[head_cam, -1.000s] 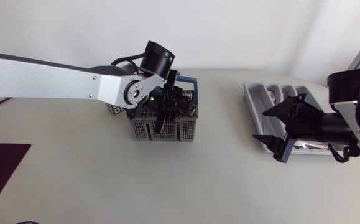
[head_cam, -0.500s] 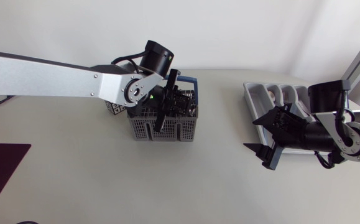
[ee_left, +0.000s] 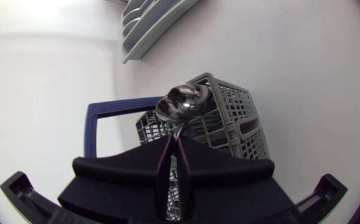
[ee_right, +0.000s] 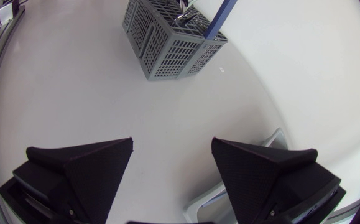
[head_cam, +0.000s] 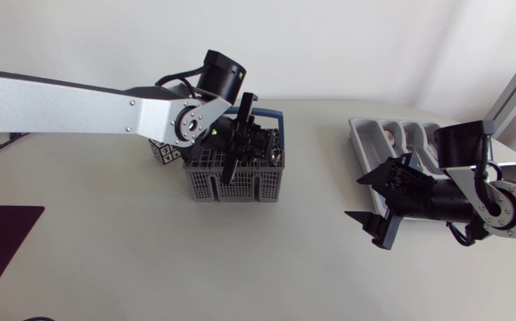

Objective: Transfer all utensils from the basket to the drawer tray.

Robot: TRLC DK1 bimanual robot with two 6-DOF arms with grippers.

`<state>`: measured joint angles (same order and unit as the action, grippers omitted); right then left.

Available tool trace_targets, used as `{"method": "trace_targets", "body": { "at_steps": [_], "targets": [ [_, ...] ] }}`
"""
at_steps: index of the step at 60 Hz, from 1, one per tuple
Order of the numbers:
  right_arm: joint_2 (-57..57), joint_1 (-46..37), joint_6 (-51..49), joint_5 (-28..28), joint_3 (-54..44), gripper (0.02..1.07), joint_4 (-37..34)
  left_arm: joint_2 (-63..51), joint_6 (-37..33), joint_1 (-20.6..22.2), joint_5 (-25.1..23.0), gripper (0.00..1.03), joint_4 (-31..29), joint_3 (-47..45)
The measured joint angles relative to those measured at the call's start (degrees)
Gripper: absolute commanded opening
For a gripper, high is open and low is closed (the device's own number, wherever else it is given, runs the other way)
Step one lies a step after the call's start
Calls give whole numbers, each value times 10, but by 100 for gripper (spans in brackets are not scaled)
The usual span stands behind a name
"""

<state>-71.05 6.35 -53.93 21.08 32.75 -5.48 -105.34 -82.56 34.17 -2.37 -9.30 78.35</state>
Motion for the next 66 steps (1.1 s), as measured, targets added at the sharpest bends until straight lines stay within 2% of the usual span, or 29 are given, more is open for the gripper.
{"method": "trace_targets", "body": {
  "at_steps": [30, 66],
  "targets": [
    [10, 30, 15, -15, -7, 93, 2, 58, 20, -4, -19, 4, -12, 0],
    [42, 37, 23, -17, -20, 93, 1, 110, 40, 7, -18, 4, -34, 0]
  ]
}}
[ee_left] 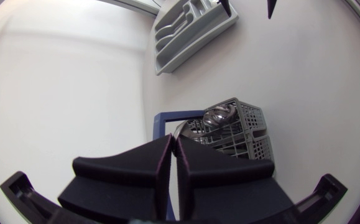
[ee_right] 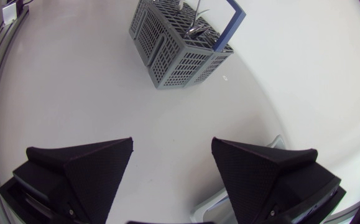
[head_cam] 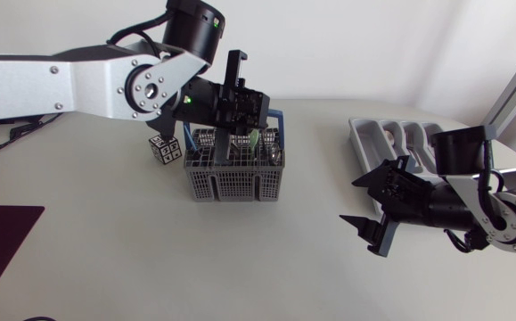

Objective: Transfer all utensils from the basket to the drawer tray.

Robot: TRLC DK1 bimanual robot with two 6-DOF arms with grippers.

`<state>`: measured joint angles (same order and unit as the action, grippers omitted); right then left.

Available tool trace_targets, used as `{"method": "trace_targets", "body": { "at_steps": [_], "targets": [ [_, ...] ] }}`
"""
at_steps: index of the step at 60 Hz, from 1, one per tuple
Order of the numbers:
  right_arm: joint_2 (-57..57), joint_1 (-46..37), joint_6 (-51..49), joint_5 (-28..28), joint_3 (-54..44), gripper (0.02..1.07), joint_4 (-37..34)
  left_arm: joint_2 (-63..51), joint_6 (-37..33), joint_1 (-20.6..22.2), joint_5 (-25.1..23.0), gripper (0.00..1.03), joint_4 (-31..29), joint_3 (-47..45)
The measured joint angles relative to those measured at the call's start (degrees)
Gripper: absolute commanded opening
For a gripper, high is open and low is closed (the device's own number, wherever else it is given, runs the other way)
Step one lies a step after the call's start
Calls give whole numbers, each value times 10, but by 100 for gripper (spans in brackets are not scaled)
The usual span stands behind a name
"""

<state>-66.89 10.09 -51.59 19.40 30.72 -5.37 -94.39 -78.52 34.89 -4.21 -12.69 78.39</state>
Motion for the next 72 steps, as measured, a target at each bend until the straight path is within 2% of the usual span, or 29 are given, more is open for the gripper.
{"method": "trace_targets", "body": {
  "at_steps": [11, 21, 30, 40, 49, 59, 72],
  "targets": [
    [21, 8, 15, 0, -1, 93, 0, 28, 27, 7, 13, 4, -19, 0],
    [52, 25, 50, 0, -2, 93, 0, 65, 91, 17, 32, 3, -27, -1],
    [74, 50, 104, -4, -2, 93, 2, 82, 208, 40, 46, 3, -43, -1],
    [82, 103, 170, -60, -2, 93, 43, 66, 357, 76, 90, 3, -71, 2],
    [83, 156, 209, -120, -2, 92, 85, 26, 467, 95, 93, 3, -120, 36],
    [73, 191, 240, -153, 2, 77, 115, -10, 579, 95, 83, 3, -158, 87],
    [42, 210, 262, -180, 17, 55, 143, -38, 668, 90, 46, 4, -182, 120]
  ]
}}
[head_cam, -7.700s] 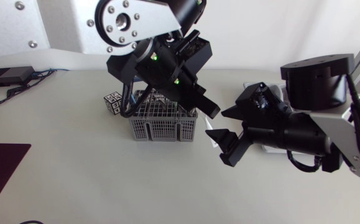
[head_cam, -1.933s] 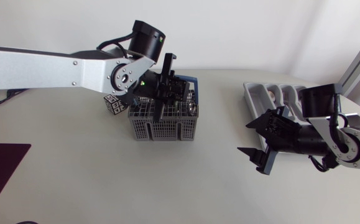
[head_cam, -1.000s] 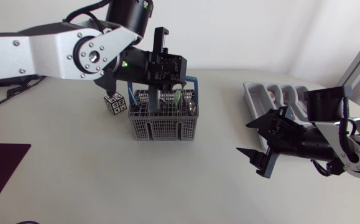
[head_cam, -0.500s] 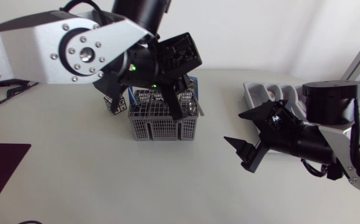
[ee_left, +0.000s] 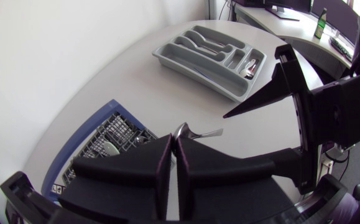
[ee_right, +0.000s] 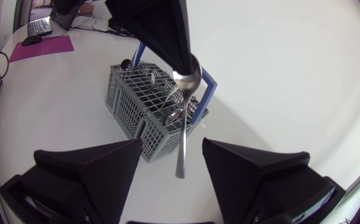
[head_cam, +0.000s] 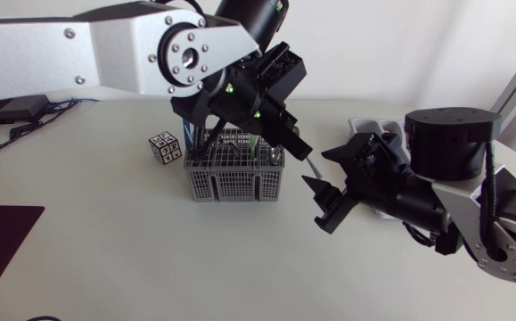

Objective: Transfer all utensils from the basket to the drawer tray.

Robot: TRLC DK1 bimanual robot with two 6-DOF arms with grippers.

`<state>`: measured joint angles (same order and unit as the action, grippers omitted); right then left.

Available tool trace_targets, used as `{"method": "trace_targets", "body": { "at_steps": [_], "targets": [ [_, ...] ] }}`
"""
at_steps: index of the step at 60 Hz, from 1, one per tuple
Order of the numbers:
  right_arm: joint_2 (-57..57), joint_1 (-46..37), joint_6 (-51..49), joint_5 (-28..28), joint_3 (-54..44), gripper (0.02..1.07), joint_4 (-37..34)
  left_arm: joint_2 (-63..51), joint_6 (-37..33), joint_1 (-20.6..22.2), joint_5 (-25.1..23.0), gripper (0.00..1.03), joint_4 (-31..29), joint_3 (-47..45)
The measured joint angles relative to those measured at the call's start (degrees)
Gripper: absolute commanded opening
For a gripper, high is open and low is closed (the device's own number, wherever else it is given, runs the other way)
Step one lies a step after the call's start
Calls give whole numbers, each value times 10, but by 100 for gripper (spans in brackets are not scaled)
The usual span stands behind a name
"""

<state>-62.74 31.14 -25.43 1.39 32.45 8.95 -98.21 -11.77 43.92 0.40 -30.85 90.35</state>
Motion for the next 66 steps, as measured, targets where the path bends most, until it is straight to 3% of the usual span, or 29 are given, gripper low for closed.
{"method": "trace_targets", "body": {
  "at_steps": [16, 26, 34, 38, 49, 53, 61, 66],
  "targets": [
    [-46, 18, 2, -34, 42, 40, 17, -29, 58, -10, -64, 4, -41, 21],
    [-72, 22, 2, -42, 54, 30, 20, -29, 71, -13, -77, 4, -49, 28],
    [-76, 22, 4, -47, 54, 29, 20, -29, 73, -19, -86, 4, -53, 29],
    [-76, 22, 4, -47, 54, 18, 20, -29, 73, -21, -88, 4, -53, 29],
    [-80, 22, 3, -46, 54, 8, 16, -29, 77, -23, -90, 4, -53, 30],
    [-81, 22, 4, -44, 54, 8, 14, -29, 78, -23, -92, 11, -53, 30],
    [-82, 22, 4, -40, 54, 8, 9, -29, 84, -23, -94, 13, -56, 30],
    [-82, 22, 3, -27, 54, 8, 1, -28, 86, -25, -100, 37, -62, 30]
  ]
}}
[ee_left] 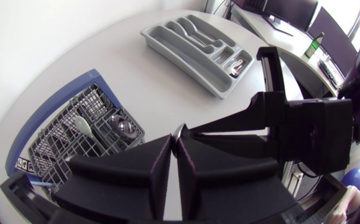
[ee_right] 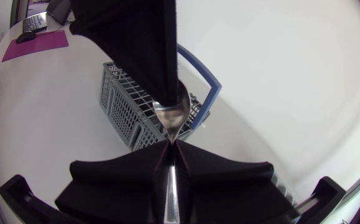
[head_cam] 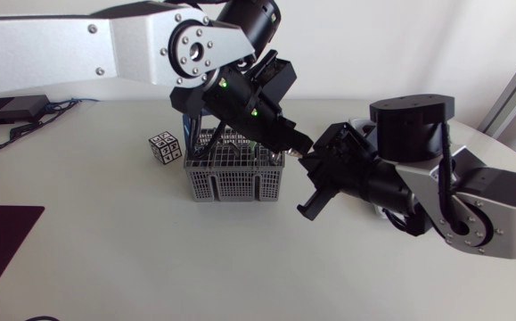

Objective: Transfer all utensils from the basket to the drawer tray.

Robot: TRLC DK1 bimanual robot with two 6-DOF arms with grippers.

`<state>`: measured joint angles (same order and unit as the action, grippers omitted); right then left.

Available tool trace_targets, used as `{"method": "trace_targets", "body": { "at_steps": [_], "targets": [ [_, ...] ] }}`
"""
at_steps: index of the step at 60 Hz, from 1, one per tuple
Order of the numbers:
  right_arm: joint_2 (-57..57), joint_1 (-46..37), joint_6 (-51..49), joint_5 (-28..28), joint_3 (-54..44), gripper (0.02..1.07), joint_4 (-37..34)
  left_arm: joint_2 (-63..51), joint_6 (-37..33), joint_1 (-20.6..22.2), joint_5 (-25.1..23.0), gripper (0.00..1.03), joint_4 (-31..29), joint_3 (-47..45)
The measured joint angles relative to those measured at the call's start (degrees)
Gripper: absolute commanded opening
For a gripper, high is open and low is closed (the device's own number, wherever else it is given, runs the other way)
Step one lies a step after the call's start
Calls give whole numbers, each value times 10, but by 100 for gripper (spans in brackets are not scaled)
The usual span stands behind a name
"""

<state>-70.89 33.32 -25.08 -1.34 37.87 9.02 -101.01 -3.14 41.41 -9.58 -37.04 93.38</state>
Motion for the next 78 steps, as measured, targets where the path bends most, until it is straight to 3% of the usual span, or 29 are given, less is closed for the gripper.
{"method": "trace_targets", "body": {
  "at_steps": [2, 3, 6, 8, 10, 21, 30, 45, 55, 67, 78],
  "targets": [
    [0, 0, 0, 7, 0, 8, -3, 0, 2, -2, -4, 49, 0, 0],
    [0, 0, 0, 11, 0, 8, -7, 1, 2, -2, -5, 63, 0, 1],
    [0, 0, 0, 23, 0, 8, -15, 3, 2, -4, -7, 88, 1, 3],
    [0, 0, 0, 28, 0, 8, -20, 5, 2, -6, -7, 97, 3, 5],
    [0, 0, -2, 32, 0, 8, -23, 8, 2, -9, -7, 98, 11, 6],
    [3, -5, -11, 50, -19, 8, -35, 52, 9, -23, -7, 99, 85, 7],
    [22, -66, -38, 114, -36, 8, -69, 87, -19, -50, -7, 99, 117, 16],
    [32, -289, -151, 259, -38, 8, -120, 86, -186, -96, -10, 99, 117, 2],
    [-35, -429, -288, 332, 1, 8, -196, 86, -317, -103, -14, 99, 116, -49],
    [-159, -557, -479, 359, 104, 9, -292, 83, -446, -119, -22, 99, 114, -88],
    [-266, -633, -623, 342, 185, 13, -325, 78, -527, -141, -26, 98, 114, -112]
  ]
}}
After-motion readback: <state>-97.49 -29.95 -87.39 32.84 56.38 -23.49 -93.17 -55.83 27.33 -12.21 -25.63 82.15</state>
